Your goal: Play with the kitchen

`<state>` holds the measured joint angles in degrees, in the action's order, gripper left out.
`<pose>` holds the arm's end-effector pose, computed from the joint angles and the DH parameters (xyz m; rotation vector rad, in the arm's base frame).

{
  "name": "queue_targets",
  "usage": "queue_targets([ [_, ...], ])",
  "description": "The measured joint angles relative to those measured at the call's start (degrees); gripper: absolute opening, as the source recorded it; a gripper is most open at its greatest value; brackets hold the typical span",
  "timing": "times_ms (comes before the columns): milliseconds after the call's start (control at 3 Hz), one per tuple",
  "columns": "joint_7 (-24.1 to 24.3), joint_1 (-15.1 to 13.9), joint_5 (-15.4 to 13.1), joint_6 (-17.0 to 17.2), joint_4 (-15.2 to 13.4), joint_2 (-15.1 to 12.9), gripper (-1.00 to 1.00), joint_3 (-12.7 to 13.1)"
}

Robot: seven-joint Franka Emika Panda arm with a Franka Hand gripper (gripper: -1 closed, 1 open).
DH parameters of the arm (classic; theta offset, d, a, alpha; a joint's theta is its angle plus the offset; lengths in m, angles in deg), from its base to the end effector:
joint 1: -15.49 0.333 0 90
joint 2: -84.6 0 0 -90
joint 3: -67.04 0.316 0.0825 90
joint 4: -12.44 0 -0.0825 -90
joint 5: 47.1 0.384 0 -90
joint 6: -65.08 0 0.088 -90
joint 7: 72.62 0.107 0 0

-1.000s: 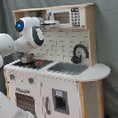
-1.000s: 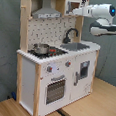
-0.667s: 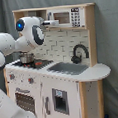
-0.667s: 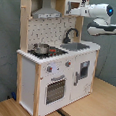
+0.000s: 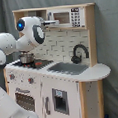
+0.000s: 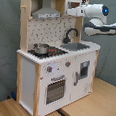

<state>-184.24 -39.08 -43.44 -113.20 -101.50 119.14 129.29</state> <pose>0.4794 0.2399 0.7156 0.6260 1.6009 0.5298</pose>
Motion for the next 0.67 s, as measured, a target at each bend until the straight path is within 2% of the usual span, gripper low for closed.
queue_targets([
  [333, 0.6, -3.6, 0.0, 0.6, 2.9, 0.1, 1.0, 3.4],
  [667, 1.1, -6.3, 0.0, 2.1, 4.1, 0.1, 1.0, 6.2],
])
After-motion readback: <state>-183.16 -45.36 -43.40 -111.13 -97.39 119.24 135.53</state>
